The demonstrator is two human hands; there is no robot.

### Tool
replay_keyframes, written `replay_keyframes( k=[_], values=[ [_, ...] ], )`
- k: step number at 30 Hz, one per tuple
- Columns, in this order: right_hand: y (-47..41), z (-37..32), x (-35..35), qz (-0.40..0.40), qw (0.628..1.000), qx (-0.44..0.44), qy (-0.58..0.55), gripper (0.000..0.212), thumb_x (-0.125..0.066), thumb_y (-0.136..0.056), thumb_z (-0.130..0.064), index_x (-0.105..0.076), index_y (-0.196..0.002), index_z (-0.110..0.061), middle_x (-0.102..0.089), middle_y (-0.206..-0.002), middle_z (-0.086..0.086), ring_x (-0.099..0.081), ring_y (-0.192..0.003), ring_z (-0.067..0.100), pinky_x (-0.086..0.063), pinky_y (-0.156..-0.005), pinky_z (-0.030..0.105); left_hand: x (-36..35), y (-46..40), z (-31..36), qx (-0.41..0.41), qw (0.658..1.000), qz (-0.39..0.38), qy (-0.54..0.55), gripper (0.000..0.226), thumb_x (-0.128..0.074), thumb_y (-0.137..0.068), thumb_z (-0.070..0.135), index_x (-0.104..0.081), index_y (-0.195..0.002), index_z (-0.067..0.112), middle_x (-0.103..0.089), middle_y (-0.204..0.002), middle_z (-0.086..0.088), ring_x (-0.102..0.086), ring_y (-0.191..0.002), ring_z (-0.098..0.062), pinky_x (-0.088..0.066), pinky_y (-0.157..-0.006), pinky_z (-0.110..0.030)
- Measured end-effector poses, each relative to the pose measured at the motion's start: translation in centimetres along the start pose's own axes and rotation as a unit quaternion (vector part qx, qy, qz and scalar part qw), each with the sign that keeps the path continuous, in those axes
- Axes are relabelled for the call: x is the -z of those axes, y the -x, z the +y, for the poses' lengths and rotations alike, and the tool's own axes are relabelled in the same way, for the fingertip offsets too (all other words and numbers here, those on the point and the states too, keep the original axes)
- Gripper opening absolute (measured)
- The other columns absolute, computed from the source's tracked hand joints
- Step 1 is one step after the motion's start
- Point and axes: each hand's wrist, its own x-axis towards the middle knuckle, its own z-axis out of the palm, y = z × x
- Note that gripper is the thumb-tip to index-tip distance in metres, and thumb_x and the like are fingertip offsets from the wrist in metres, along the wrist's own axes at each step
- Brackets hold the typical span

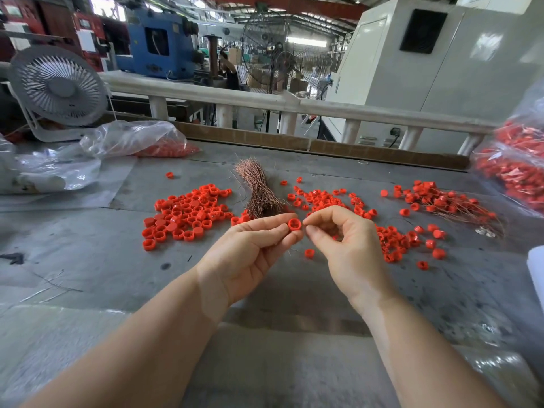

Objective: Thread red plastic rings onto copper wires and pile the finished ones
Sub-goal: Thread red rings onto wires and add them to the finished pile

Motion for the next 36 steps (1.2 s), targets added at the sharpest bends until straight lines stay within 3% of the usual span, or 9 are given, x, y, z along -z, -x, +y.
replay_keyframes(
  k=[2, 6, 9, 15, 20, 32, 34, 36],
  values=[
    [-0.04, -0.14, 0.06, 0.001, 1.000, -0.007, -0.022, 0.030, -0.062, -0.083, 0.004, -0.064, -0.069, -0.022, -0.061, -0.059, -0.013, -0.053, -0.057, -0.003, -0.048, -0.052, 0.015, -0.02, 0.01, -0.01, 0.001, 1.000, 0.001, 0.001, 0.023, -0.048, -0.084, -0.011, -0.069, -0.078, -0.004, -0.071, -0.074, -0.015, -0.070, -0.063, -0.015, -0.055, -0.054, -0.017],
    [0.04, -0.26, 0.04, -0.013, 1.000, -0.008, -0.010, 0.028, -0.063, -0.083, 0.002, -0.065, -0.070, -0.022, -0.065, -0.062, -0.008, -0.054, -0.057, 0.006, -0.053, -0.057, 0.033, -0.05, -0.04, 0.01, 0.001, 1.000, 0.000, 0.001, 0.020, -0.048, -0.085, -0.011, -0.067, -0.084, -0.005, -0.071, -0.074, -0.015, -0.070, -0.064, -0.016, -0.055, -0.054, -0.017],
    [0.10, -0.32, -0.02, -0.008, 1.000, -0.003, 0.009, 0.025, -0.065, -0.082, 0.000, -0.066, -0.071, -0.021, -0.065, -0.063, -0.007, -0.056, -0.058, 0.007, -0.055, -0.061, 0.039, 0.02, -0.10, -0.02, -0.001, 1.000, 0.000, 0.003, 0.019, -0.048, -0.085, -0.011, -0.067, -0.086, -0.005, -0.071, -0.074, -0.014, -0.070, -0.064, -0.016, -0.055, -0.054, -0.017],
    [0.21, -0.24, -0.04, -0.003, 0.999, 0.004, 0.035, 0.023, -0.066, -0.081, -0.001, -0.066, -0.072, -0.021, -0.066, -0.065, -0.008, -0.060, -0.062, 0.003, -0.056, -0.067, 0.041, 0.10, -0.06, -0.07, -0.006, 1.000, 0.000, -0.002, 0.018, -0.051, -0.082, -0.010, -0.068, -0.082, -0.003, -0.071, -0.073, -0.014, -0.070, -0.063, -0.015, -0.055, -0.054, -0.017],
    [0.19, -0.10, -0.09, 0.001, 0.998, 0.014, 0.062, 0.019, -0.067, -0.081, -0.002, -0.067, -0.073, -0.019, -0.065, -0.065, -0.008, -0.058, -0.061, 0.004, -0.055, -0.066, 0.042, 0.17, -0.13, -0.09, -0.006, 1.000, -0.001, -0.013, 0.020, -0.055, -0.073, -0.008, -0.073, -0.068, -0.001, -0.071, -0.072, -0.014, -0.070, -0.063, -0.016, -0.054, -0.053, -0.017],
    [0.25, 0.11, 0.03, 0.009, 0.995, 0.047, 0.092, 0.016, -0.066, -0.082, -0.002, -0.068, -0.075, -0.016, -0.064, -0.071, -0.004, -0.059, -0.066, 0.012, -0.055, -0.062, 0.043, 0.27, -0.18, 0.00, -0.003, 1.000, -0.005, -0.024, 0.019, -0.057, -0.070, -0.005, -0.074, -0.065, 0.001, -0.071, -0.070, -0.012, -0.070, -0.062, -0.014, -0.054, -0.053, -0.016],
    [0.22, 0.03, 0.07, 0.003, 0.996, 0.043, 0.084, 0.015, -0.066, -0.081, -0.001, -0.069, -0.075, -0.015, -0.064, -0.071, -0.003, -0.059, -0.066, 0.012, -0.055, -0.063, 0.041, 0.24, -0.21, -0.01, -0.004, 1.000, -0.001, -0.022, 0.019, -0.057, -0.071, -0.006, -0.074, -0.065, 0.001, -0.071, -0.070, -0.012, -0.070, -0.062, -0.014, -0.054, -0.053, -0.016],
    [0.15, -0.05, 0.10, 0.005, 0.997, 0.036, 0.067, 0.019, -0.067, -0.081, 0.001, -0.068, -0.073, -0.017, -0.065, -0.069, -0.004, -0.058, -0.063, 0.008, -0.055, -0.063, 0.029, 0.23, -0.26, -0.05, -0.004, 1.000, 0.006, -0.016, 0.021, -0.054, -0.078, -0.008, -0.072, -0.071, -0.002, -0.071, -0.070, -0.012, -0.070, -0.061, -0.014, -0.054, -0.053, -0.016]
  ],
)
